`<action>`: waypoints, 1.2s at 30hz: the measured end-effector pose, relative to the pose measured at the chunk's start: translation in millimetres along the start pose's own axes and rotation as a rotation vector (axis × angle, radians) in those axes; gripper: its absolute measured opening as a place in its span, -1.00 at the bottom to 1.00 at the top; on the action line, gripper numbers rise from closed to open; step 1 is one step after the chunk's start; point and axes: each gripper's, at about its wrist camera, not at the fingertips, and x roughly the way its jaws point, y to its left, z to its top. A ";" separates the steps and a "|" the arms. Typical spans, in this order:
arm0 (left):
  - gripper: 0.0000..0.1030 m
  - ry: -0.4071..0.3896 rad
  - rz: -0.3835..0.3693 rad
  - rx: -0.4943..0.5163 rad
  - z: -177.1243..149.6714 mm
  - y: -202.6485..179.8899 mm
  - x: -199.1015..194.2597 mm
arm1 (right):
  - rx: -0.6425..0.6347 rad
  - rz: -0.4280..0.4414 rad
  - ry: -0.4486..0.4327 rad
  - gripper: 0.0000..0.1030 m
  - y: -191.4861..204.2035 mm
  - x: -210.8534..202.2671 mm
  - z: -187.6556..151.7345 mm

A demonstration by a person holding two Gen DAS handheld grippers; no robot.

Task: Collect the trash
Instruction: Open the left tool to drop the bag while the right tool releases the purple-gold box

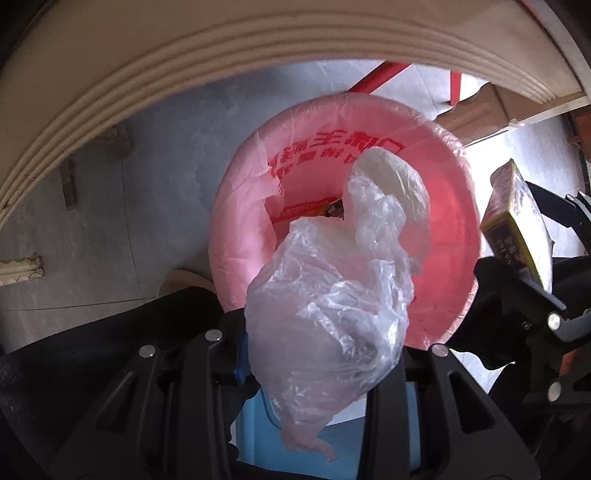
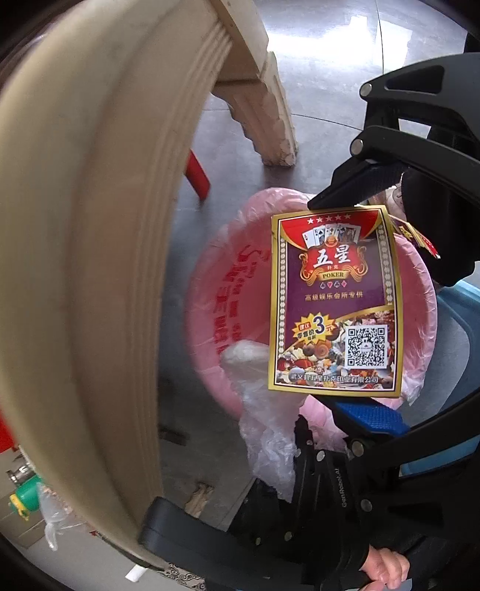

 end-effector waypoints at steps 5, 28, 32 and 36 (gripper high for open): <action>-0.34 0.043 -0.002 0.000 11.2 -3.8 14.6 | -0.026 -0.004 0.046 0.70 1.9 15.3 -1.9; 0.56 0.048 0.037 0.006 12.5 -10.2 20.0 | -0.108 -0.080 0.166 0.75 13.6 51.8 -6.8; 0.56 0.034 0.026 -0.012 12.0 -6.1 14.7 | -0.076 -0.037 0.085 0.75 10.5 37.6 -3.2; 0.56 0.024 0.020 -0.038 13.5 1.5 11.6 | -0.031 0.002 0.026 0.85 4.1 32.4 -1.4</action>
